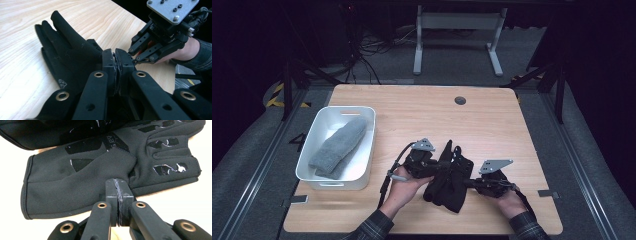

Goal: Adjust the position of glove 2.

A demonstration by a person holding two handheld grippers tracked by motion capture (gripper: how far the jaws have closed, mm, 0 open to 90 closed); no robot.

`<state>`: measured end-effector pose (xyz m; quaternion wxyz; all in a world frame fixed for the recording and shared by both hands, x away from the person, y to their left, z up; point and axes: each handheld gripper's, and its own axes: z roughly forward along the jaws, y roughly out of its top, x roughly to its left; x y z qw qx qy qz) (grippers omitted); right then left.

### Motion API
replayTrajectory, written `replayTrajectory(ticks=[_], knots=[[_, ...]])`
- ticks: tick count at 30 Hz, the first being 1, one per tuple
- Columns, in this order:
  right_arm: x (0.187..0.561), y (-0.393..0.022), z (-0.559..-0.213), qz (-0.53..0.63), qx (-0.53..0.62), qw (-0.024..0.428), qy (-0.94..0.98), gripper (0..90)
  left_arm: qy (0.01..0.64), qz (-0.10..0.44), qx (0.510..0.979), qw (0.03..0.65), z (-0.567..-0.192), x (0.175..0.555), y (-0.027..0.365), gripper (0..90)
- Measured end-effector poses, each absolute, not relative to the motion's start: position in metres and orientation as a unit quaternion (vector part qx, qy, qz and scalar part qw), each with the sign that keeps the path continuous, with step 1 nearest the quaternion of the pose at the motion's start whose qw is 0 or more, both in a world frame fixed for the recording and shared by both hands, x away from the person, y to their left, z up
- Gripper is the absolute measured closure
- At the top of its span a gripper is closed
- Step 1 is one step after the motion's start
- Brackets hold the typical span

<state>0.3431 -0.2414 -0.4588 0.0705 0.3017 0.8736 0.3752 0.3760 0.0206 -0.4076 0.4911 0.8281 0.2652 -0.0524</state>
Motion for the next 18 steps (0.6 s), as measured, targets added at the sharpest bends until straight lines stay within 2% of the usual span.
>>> replayTrajectory(ticks=[18], knots=[[0.342,-0.243,-0.459,0.380,0.300,0.075,0.872,89.2,0.240,-0.072,0.841,0.480,-0.424,0.374,-0.017,86.1]])
